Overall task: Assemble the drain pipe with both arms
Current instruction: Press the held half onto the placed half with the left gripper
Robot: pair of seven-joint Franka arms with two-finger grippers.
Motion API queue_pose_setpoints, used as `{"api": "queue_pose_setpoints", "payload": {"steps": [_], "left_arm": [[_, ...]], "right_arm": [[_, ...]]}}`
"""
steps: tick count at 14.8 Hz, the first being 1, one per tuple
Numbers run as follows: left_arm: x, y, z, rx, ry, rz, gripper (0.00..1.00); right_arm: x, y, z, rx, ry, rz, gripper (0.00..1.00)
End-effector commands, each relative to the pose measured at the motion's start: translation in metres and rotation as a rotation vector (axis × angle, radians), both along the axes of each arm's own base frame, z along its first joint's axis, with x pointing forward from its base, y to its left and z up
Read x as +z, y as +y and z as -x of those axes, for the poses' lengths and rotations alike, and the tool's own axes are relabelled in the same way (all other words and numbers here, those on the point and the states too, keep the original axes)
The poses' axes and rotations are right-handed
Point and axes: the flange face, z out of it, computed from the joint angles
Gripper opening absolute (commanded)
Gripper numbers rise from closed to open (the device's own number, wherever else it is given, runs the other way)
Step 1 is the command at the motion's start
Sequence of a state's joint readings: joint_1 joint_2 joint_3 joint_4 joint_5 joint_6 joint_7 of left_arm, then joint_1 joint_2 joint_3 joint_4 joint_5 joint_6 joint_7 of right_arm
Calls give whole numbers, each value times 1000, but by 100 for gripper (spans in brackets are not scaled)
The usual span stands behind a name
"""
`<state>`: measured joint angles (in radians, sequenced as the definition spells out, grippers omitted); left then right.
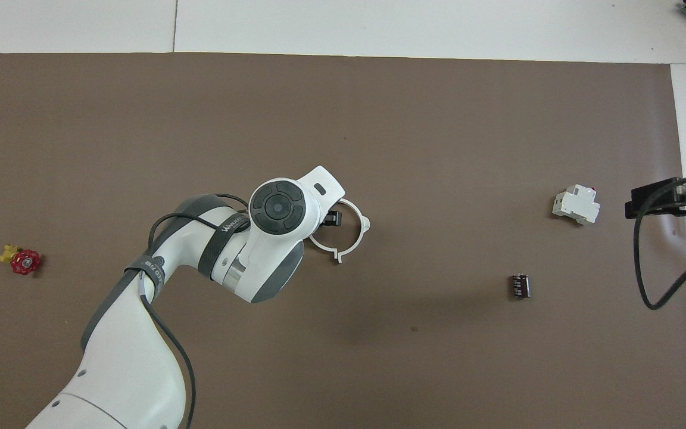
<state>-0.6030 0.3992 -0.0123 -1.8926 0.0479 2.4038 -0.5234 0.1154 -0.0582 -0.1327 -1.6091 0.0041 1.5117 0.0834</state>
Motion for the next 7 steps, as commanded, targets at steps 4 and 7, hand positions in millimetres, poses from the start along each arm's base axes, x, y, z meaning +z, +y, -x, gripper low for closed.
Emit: {"api": "queue_pose_setpoints", "payload": {"steps": [4, 7], "left_arm": [[11, 4, -1, 17, -37, 8, 100], [17, 4, -8, 22, -51, 16, 99]], "right_arm": [[2, 0, 6, -1, 2, -23, 100], [2, 0, 6, -1, 2, -23, 100]]}}
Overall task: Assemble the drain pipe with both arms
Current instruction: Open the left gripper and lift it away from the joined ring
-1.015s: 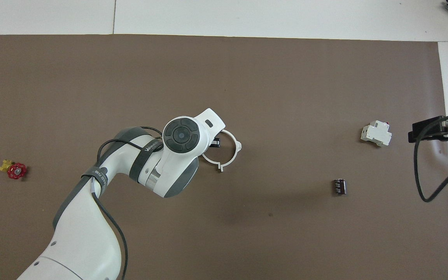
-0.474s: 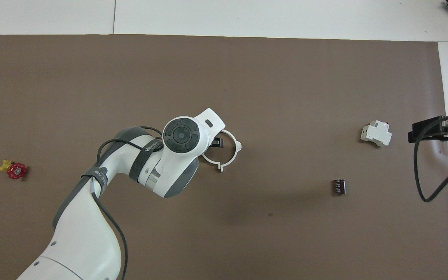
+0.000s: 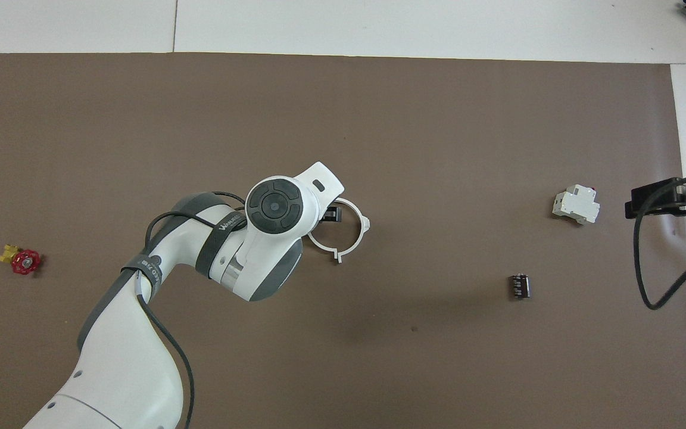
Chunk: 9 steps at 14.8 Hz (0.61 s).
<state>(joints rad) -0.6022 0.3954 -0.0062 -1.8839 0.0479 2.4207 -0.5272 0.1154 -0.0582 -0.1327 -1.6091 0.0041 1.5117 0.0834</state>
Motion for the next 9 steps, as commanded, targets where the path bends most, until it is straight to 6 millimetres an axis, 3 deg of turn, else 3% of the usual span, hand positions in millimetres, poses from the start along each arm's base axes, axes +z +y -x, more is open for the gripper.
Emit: {"api": "queue_pose_setpoints", "payload": {"steps": [1, 5, 7, 9], "left_arm": [[14, 5, -6, 15, -34, 5, 99], [40, 11, -31, 25, -79, 29, 87], [59, 32, -50, 42, -106, 36, 82], [78, 59, -59, 7, -116, 19, 83]], "right_arm": [[2, 0, 6, -1, 2, -23, 100], [2, 0, 6, 0, 2, -23, 100], [2, 0, 6, 0, 2, -23, 100], [2, 0, 6, 0, 2, -23, 100]]}}
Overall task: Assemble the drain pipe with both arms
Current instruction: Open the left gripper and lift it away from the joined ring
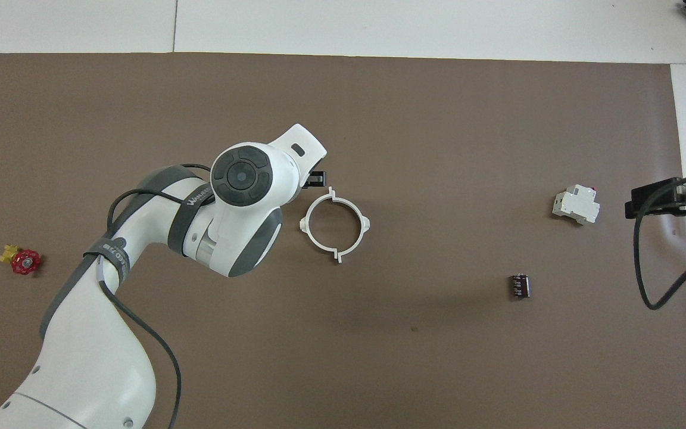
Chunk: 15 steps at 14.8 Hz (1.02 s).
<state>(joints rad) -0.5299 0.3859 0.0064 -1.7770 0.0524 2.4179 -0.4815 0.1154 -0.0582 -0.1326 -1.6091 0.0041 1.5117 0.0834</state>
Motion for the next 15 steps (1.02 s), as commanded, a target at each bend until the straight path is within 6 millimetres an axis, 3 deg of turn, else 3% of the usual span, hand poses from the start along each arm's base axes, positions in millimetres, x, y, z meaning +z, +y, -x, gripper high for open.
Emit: {"api": "queue_pose_setpoints", "payload": {"steps": [1, 4, 7, 15], "left_arm": [[34, 46, -11, -36, -11, -40, 85], [63, 101, -18, -44, 26, -83, 88], [89, 154, -17, -123, 52, -127, 100], [151, 291, 8, -132, 189, -149, 100]], "right_arm": [[2, 0, 6, 0, 2, -23, 100], [2, 0, 6, -1, 2, -23, 100], [2, 0, 6, 0, 2, -23, 100], [2, 0, 6, 0, 2, -23, 100]]}}
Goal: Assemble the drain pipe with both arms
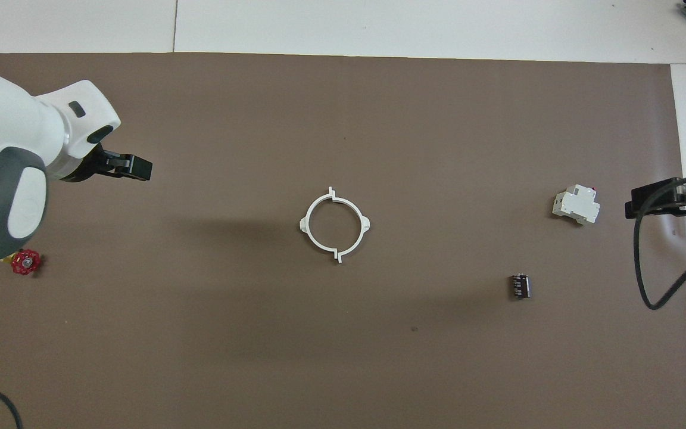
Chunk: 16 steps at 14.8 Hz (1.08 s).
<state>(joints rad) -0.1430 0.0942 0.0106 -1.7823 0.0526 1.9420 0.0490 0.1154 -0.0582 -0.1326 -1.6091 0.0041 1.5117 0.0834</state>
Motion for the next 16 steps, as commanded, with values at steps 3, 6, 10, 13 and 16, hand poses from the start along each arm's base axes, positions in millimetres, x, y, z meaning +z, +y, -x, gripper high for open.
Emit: {"api": "queue_pose_setpoints", "payload": {"steps": [3, 6, 10, 13, 16], "left_arm": [[47, 65, 25, -13, 17, 47, 100], [98, 66, 25, -15, 5, 47, 100], [148, 66, 36, -15, 26, 41, 100], [177, 64, 46, -21, 16, 47, 100], [166, 64, 63, -8, 51, 47, 100]], "right_arm": [[2, 0, 6, 0, 2, -23, 100], [2, 0, 6, 0, 2, -23, 100], [2, 0, 6, -1, 2, -23, 100], [2, 0, 6, 0, 2, -23, 100], [2, 0, 6, 0, 2, -23, 100]]}}
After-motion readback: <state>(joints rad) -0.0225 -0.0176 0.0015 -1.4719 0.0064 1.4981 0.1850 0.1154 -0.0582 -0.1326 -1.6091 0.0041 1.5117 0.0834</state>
